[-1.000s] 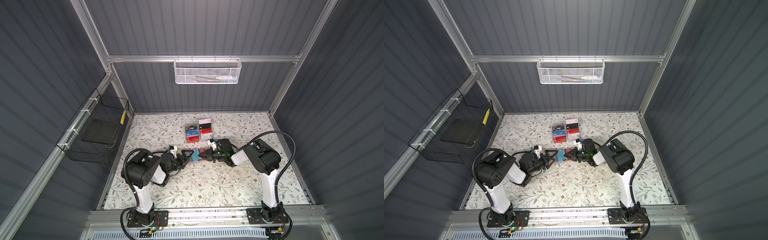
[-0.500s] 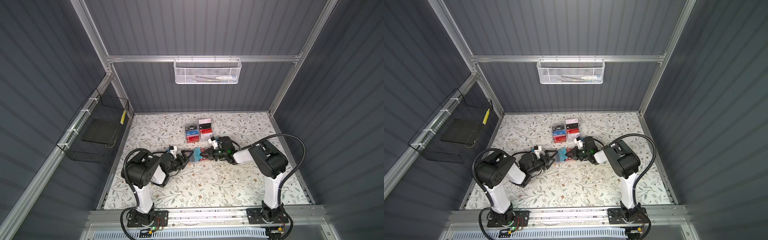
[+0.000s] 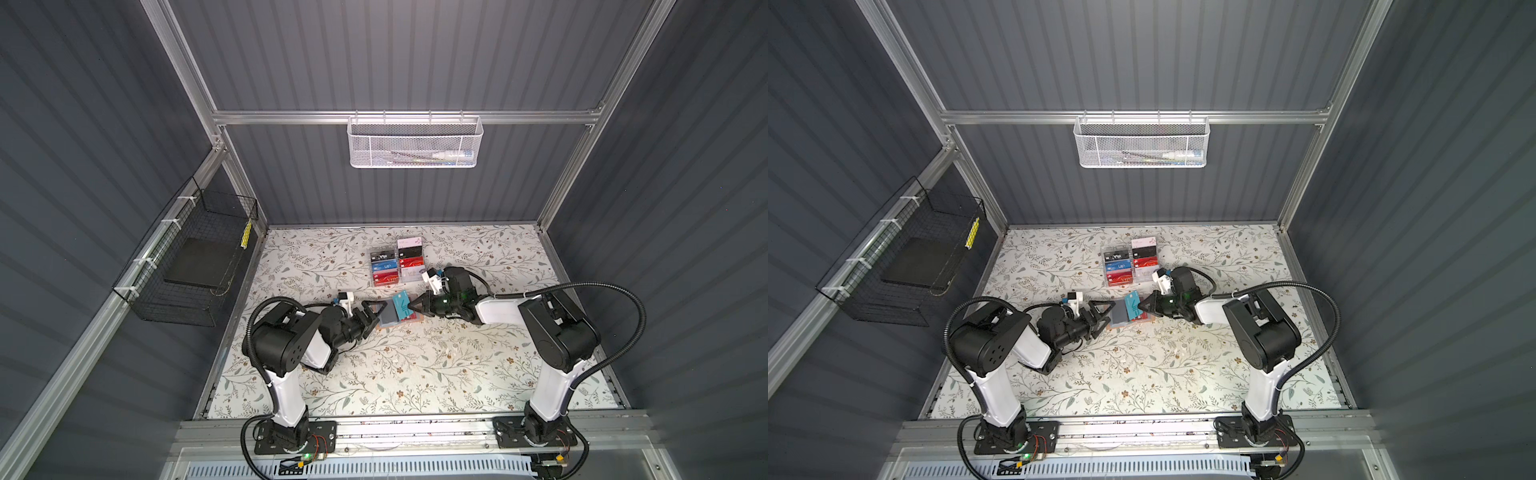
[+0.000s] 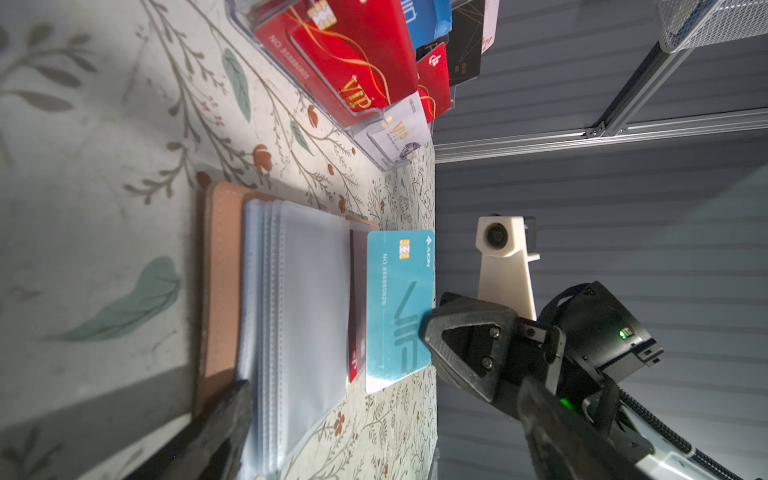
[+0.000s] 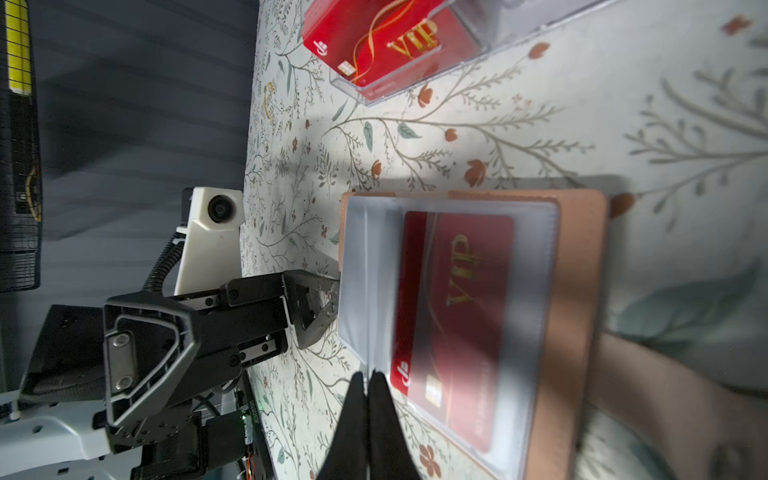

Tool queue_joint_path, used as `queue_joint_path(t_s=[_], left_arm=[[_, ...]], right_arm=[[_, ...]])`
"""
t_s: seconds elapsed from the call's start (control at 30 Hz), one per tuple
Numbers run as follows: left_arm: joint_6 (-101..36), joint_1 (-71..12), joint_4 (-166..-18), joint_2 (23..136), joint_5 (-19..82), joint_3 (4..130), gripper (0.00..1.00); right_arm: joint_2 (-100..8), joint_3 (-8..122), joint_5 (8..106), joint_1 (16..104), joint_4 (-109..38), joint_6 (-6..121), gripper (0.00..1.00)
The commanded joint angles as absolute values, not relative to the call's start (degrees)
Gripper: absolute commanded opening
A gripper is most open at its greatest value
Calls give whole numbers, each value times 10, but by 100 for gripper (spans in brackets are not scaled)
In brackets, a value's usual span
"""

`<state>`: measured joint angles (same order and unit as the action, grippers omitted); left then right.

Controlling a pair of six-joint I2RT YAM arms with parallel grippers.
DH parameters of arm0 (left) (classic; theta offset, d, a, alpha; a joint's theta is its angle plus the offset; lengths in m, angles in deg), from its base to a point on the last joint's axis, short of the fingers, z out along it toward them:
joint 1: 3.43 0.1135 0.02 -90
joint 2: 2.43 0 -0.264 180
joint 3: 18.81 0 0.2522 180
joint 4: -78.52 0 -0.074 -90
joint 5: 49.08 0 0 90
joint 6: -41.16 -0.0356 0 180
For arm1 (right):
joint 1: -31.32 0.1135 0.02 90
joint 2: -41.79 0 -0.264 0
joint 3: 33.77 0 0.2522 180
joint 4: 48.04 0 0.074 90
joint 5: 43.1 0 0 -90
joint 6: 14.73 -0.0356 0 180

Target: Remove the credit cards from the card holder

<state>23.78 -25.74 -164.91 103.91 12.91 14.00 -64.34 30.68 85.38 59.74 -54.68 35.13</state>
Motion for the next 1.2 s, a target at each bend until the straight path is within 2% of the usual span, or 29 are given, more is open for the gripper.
queue_joint_path(t_s=[0.0, 0.33, 0.47, 0.6, 0.73, 0.87, 1.17], left_arm=[[216, -249, -1570, 1044, 124, 122, 100], [174, -223, -1467, 971, 90, 136, 100], [117, -222, -1327, 891, 99, 177, 100], [33, -222, -1146, 812, 140, 246, 100], [-26, -222, -1031, 797, 174, 329, 100], [-54, -220, -988, 829, 191, 400, 100], [-72, -167, -977, 938, 175, 505, 100]], right_arm=[[-622, 318, 832, 593, -500, 393, 0], [-500, 314, 721, 577, -395, 476, 0], [-481, 361, 645, 566, -306, 506, 0], [-471, 381, 617, 533, -271, 507, 0], [-494, 425, 596, 493, -246, 516, 0], [-546, 488, 600, 473, -225, 535, 0], [-677, 615, 655, 464, -203, 569, 0]])
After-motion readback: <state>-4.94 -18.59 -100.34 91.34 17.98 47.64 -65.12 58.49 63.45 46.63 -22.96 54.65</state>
